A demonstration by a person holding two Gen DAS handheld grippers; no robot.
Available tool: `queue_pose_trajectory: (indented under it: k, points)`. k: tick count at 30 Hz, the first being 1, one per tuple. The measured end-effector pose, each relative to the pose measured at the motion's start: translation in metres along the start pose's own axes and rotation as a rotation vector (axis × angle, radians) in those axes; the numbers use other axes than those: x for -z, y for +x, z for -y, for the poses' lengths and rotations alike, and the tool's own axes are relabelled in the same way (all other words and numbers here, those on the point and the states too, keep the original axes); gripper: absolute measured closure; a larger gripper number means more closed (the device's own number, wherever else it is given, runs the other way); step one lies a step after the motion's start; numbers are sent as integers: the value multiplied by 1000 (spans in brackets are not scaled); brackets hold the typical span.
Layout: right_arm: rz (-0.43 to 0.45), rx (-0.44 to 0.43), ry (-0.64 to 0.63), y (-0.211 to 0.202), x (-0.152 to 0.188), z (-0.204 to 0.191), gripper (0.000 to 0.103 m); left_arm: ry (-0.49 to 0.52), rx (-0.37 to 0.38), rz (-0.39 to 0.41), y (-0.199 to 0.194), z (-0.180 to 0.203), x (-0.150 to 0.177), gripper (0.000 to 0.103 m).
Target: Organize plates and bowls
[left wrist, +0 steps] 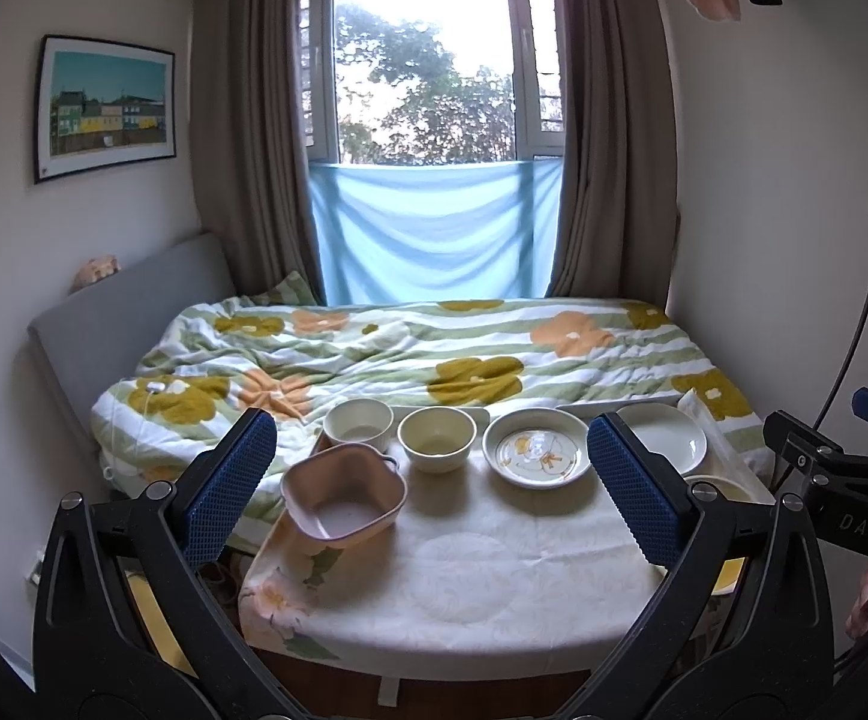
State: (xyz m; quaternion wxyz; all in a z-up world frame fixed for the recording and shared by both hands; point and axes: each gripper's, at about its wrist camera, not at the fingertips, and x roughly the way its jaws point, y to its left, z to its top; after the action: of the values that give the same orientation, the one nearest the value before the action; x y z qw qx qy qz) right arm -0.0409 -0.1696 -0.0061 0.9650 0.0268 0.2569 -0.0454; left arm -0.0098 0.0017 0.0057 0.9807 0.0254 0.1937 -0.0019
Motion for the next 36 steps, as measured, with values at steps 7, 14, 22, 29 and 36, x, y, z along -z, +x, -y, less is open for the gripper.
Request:
queue_pose_trajectory:
  k: [7, 14, 22, 29, 36]
  points:
    - [-2, -3, 1, -1, 1, -2, 0, 1, -5, -2, 0, -1, 1, 0]
    - [-3, -4, 3, 1, 0, -1, 0, -1, -6, -5, 0, -1, 1, 0]
    - [-7, -7, 3, 2, 2, -4, 0, 1, -5, -10, 4, -3, 1, 0]
    - [-14, -10, 4, 9, -2, -7, 0, 11, 1, -15, 11, -2, 1, 0]
    - [-15, -12, 10, 12, -2, -4, 0, 13, 5, -21, 15, -1, 2, 0]
